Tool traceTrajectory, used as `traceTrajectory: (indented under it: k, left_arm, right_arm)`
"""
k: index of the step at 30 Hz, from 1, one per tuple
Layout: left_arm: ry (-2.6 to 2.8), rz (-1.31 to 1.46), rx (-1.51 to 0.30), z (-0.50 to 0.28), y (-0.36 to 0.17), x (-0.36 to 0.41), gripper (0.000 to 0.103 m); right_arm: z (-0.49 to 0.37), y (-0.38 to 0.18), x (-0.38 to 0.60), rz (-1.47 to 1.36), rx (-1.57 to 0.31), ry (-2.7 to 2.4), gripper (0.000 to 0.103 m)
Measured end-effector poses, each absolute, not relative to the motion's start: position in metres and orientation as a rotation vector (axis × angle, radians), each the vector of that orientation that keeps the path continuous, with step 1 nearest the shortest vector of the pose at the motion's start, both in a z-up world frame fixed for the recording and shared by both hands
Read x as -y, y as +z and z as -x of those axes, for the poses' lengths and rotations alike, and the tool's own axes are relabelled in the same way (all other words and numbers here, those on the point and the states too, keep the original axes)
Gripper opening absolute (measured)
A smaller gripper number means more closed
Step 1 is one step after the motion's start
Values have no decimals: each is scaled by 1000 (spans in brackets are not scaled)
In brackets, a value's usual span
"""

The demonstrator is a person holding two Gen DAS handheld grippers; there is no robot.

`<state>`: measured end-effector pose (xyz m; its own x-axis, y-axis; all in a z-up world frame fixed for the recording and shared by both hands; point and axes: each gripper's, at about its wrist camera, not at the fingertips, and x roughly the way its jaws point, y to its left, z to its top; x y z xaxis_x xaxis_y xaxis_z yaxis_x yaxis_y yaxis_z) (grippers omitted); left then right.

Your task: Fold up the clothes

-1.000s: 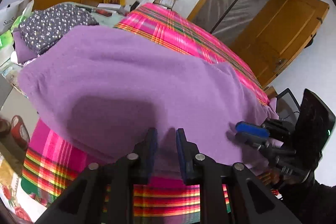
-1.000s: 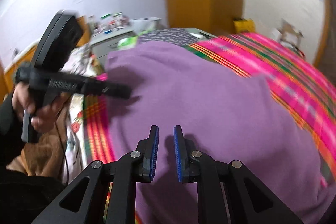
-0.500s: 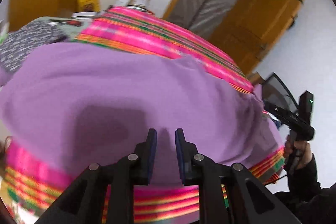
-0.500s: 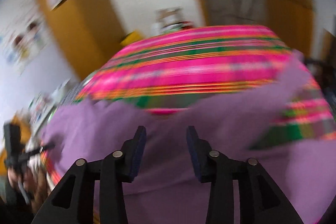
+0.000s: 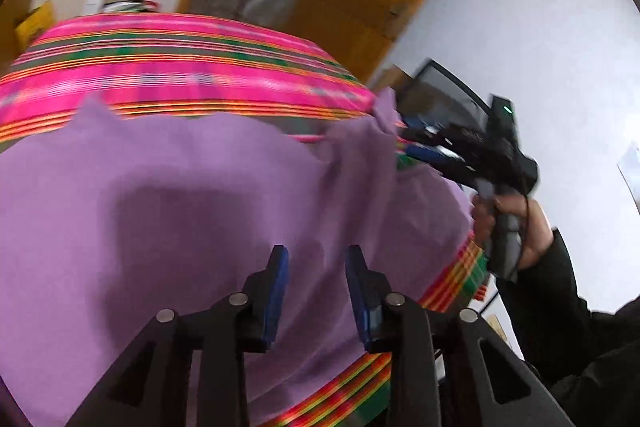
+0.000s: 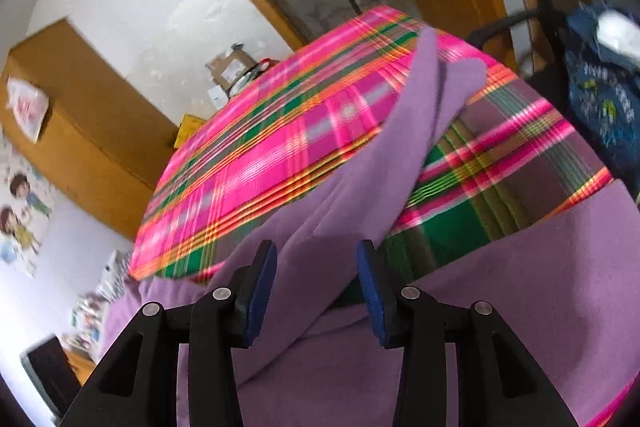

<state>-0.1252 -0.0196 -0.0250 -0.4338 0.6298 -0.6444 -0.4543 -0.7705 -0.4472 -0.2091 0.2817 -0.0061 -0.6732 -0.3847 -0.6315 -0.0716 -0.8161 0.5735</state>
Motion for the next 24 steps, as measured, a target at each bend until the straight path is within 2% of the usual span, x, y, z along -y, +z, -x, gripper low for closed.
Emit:
traceTrajectory:
  k: [5, 8, 17, 19, 21, 22, 23, 24]
  left_arm:
    - [2160, 1133, 172, 131, -31, -12, 31]
    - [2154, 1134, 114, 130, -33, -24, 31]
    - [2170, 1146, 25, 131, -39, -42, 31]
    - [2174, 1152, -10, 130, -40, -47, 31]
    - [2180, 1157, -54, 129, -43, -52, 31]
    - [2185, 1156, -69, 129, -43, -53, 31]
    - [2193, 1153, -80, 128, -43, -54, 24]
    - [2199, 1155, -82, 129, -43, -53, 13]
  right_arm:
    - [220, -24, -316, -1207, 1051, -2537, 43]
    - [229, -30, -330, -1198, 1086, -2539, 43]
    - [257, -28, -338, -1201, 1009, -2552, 42]
    - [261, -28, -336, -1213, 973, -2557, 34]
    - [264, -29, -334, -1220, 955, -2548, 11]
    - [263, -28, -335, -1212, 954, -2549, 10]
    - [262, -28, -335, -1203, 952, -2550, 9]
    - [261, -26, -336, -1189, 952, -2551, 7]
